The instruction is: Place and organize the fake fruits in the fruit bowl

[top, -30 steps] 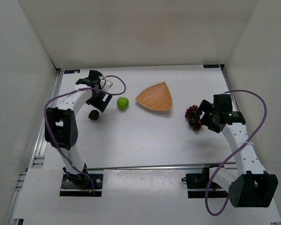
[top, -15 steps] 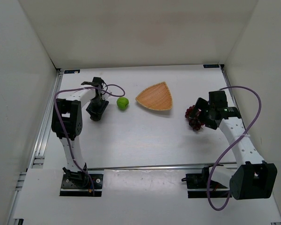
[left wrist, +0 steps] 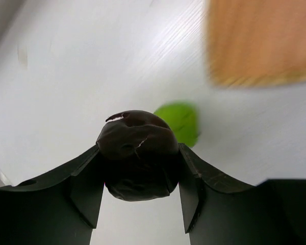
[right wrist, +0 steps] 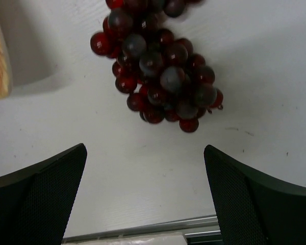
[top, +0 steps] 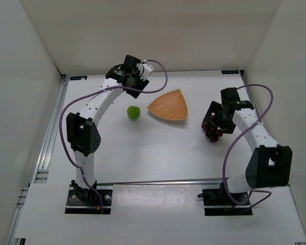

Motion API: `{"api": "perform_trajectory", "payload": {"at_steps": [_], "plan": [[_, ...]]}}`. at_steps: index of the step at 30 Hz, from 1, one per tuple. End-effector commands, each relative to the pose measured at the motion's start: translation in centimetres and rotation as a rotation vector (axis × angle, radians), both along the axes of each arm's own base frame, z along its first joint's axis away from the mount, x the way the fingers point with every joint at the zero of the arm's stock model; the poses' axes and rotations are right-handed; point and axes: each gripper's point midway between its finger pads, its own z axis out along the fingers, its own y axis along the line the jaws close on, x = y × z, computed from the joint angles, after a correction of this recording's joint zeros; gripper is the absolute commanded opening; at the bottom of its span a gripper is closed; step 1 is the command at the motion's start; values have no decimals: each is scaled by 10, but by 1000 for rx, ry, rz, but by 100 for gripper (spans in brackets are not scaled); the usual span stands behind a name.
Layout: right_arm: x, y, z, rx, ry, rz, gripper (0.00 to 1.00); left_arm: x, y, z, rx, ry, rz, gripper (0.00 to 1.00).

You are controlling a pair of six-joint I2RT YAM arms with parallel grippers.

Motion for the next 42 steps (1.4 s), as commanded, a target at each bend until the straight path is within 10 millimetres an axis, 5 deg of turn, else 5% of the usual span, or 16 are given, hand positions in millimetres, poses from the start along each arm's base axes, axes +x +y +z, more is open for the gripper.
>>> {"api": "perform_trajectory", "payload": {"at_steps": [1,3,4,8,13,15,19,20,25,27,30,32,34,35,38,42], "plan": [[19,-13,10,-81,15,10,100,12,-81,-4,-109,-17,-221,29],[27,-22,4,-130,31,-10,100,16,-121,6,-194,-32,-283,30],[29,-22,4,-135,34,0,100,19,-135,-15,-202,4,-297,32],[41,-25,-11,-166,73,11,100,13,-186,-23,-253,-17,-385,47],[42,-25,-32,-178,142,65,100,3,-200,-39,-265,15,-395,69],[43,-23,-40,-171,157,70,100,-3,-199,-44,-276,43,-382,87],[44,-23,-53,-173,197,73,100,-8,-191,-25,-284,24,-351,100],[43,-23,-56,-174,206,73,100,-9,-188,-4,-301,-10,-335,100],[50,-18,-74,-154,246,65,94,-36,-166,61,-320,-24,-301,100],[49,-16,-81,-144,268,70,69,-48,-149,78,-297,-40,-277,100],[54,-14,-80,-133,261,72,37,-55,-97,64,-221,33,-169,100],[70,-10,-60,-116,192,63,17,-52,-53,38,-170,99,-64,100],[82,-8,-44,-109,145,52,14,-54,-22,32,-162,109,6,100],[88,-7,-28,-101,107,38,12,-56,2,10,-140,158,59,100],[119,4,27,-92,-47,23,12,-63,29,-6,-100,208,120,100],[154,40,99,-72,-259,83,12,-68,36,-23,-82,256,157,100]]}}
